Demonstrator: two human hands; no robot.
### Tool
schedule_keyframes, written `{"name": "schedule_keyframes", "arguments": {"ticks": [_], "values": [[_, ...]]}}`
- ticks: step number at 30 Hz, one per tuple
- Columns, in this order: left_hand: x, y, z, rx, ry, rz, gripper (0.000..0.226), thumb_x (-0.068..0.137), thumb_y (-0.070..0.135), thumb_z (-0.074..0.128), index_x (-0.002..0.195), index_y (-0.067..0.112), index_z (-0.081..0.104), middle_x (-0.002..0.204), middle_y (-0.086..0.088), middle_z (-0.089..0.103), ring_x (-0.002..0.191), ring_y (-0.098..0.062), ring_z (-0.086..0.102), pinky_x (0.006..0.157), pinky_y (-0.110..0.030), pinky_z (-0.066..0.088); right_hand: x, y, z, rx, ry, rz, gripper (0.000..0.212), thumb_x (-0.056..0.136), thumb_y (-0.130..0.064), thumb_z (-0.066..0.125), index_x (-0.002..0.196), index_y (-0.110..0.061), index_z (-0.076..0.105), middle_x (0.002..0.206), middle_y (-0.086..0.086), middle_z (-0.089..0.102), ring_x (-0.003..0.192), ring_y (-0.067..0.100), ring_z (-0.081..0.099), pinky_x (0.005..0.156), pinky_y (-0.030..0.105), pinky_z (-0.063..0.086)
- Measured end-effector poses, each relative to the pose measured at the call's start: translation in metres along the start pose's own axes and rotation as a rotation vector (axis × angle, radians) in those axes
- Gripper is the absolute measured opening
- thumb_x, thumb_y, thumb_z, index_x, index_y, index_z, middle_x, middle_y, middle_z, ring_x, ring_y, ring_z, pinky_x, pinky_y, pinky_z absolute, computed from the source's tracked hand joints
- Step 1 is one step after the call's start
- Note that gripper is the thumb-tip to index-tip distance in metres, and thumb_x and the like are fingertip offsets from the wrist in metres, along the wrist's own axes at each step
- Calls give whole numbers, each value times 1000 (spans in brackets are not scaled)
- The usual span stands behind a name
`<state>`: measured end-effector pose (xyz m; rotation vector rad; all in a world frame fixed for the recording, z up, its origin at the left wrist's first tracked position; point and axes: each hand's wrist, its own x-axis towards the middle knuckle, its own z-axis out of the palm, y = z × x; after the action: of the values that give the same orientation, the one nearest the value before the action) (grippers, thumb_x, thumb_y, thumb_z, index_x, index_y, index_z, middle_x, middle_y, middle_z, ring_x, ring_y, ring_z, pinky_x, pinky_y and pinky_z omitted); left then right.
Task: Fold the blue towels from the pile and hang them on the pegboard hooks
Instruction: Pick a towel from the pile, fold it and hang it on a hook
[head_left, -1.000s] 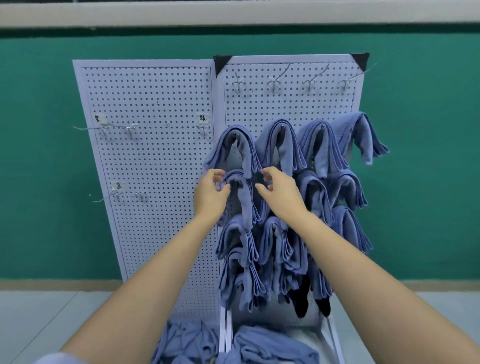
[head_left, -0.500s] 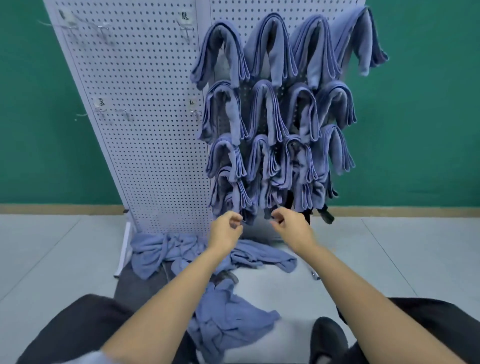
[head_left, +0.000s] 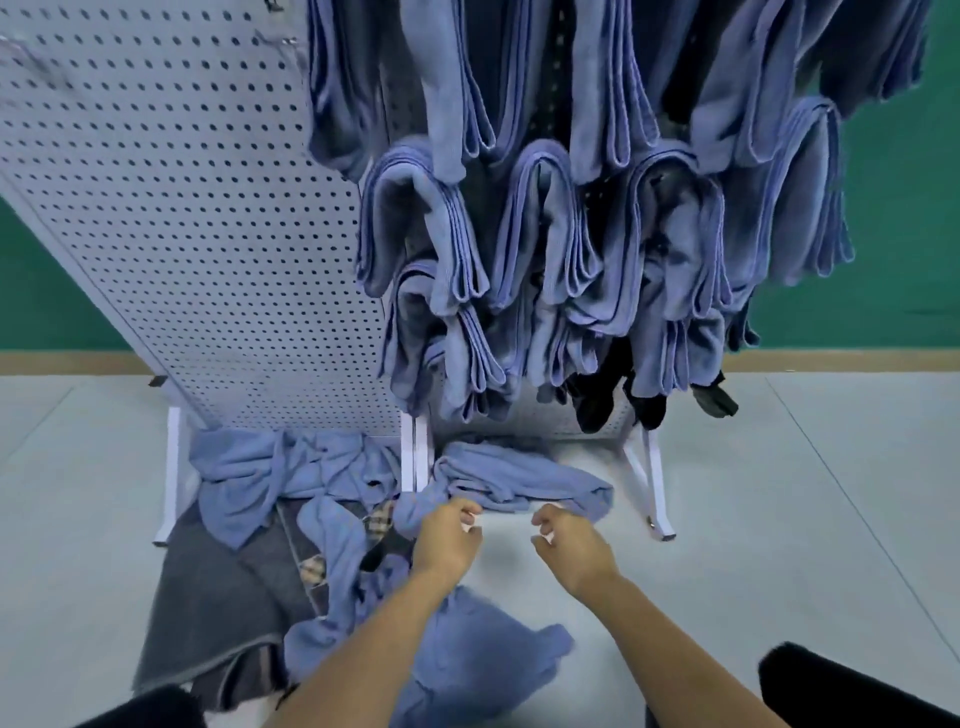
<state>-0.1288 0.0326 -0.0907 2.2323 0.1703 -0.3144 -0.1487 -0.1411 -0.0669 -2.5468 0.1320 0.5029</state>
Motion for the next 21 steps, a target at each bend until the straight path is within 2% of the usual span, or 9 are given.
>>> {"name": "schedule_keyframes", "arguments": {"ticks": [4, 6, 8, 10, 14, 18, 21], "values": [[47, -3, 11, 42, 12, -4, 20, 86, -4, 54, 97, 8, 66, 89, -3, 64, 86, -15, 57, 83, -29, 48, 51, 7, 23, -6, -28, 21, 30, 94, -23, 54, 124, -20, 53, 125, -1, 59, 112, 18, 57, 86, 29, 46], [72, -6, 17, 79, 35, 18, 28, 83, -6, 51, 100, 6, 68, 100, -7, 68, 92, -18, 61, 84, -29, 50, 77, 7, 31, -30, -25, -4, 32, 92, -19, 55, 124, -17, 53, 125, 2, 59, 114, 22, 56, 85, 32, 48], [95, -10, 22, 128, 53, 44, 35, 78, -10, 48, 102, 8, 68, 107, -9, 64, 103, -24, 58, 86, -33, 50, 101, 5, 38, -30, -8, -30, 30, 91, -18, 55, 121, -15, 53, 121, 6, 59, 109, 26, 57, 82, 36, 50], [113, -14, 27, 217, 34, 66, 37, 78, -10, 47, 105, 8, 67, 111, -12, 60, 109, -28, 52, 89, -39, 48, 121, 2, 46, -11, 10, -41, 21, 92, -21, 54, 111, -14, 52, 112, 7, 56, 98, 25, 56, 77, 36, 47], [134, -21, 36, 441, -48, 89, 42, 84, 0, 48, 119, 17, 63, 124, -6, 57, 118, -28, 44, 96, -34, 41, 147, 3, 62, 9, 2, -20, 4, 92, -19, 53, 93, -17, 50, 101, 11, 58, 94, 31, 57, 72, 35, 46], [130, -27, 36, 556, -38, 88, 30, 87, 8, 52, 109, 23, 66, 118, 1, 62, 117, -26, 45, 89, -31, 40, 143, 8, 63, -15, -3, -13, 10, 95, -20, 49, 86, -19, 44, 93, 10, 63, 84, 28, 58, 61, 28, 35], [115, -24, 27, 570, -57, 73, 20, 90, 13, 52, 96, 22, 69, 105, 0, 66, 112, -24, 47, 83, -31, 39, 126, 8, 55, 39, -7, -71, 12, 93, -16, 51, 82, -17, 46, 70, -1, 51, 74, 23, 53, 60, 35, 40]]}}
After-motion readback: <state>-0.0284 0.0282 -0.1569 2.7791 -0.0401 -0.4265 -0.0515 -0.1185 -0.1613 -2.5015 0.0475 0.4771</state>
